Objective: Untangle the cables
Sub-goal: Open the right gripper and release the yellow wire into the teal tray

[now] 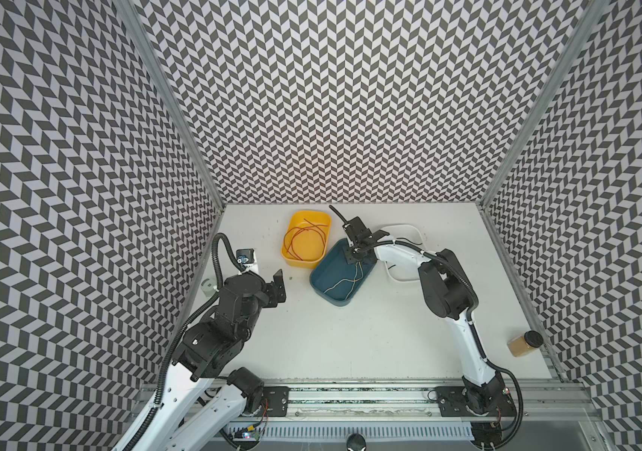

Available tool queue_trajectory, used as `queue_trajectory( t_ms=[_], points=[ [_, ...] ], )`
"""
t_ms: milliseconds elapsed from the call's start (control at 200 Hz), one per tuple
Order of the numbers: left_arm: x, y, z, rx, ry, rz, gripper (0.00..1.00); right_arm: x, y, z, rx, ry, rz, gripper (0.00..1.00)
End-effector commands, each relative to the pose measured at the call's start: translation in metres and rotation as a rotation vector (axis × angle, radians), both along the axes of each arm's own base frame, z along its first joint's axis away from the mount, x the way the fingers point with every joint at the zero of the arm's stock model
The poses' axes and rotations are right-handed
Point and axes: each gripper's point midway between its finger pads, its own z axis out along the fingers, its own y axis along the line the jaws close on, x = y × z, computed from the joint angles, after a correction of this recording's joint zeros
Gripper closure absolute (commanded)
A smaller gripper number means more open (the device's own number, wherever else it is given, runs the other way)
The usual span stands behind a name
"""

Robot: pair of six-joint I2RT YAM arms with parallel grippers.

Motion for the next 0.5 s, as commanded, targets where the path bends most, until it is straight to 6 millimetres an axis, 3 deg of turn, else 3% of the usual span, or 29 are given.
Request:
queue_trajectory(
  t_ms=[0,105,275,496],
  points=[
    [0.001,0.002,-0.003,-0.003,0.003,0.013,0.1,0.003,-0.006,0.021,-0.018,-0.04,0.005,0.59],
    [0.0,0.003,-0.004,-0.002,0.004,0.014,0.1,0.001,-0.003,0.031,-0.007,-0.05,0.025,0.53],
    [0.001,0.003,-0.004,-0.004,0.003,0.018,0.1,0.002,-0.001,0.065,0.027,-0.1,0.018,0.46],
    [0.001,0.003,-0.004,-0.003,0.005,0.018,0.1,0.005,-0.01,0.097,0.011,-0.159,-0.015,0.39]
  ],
)
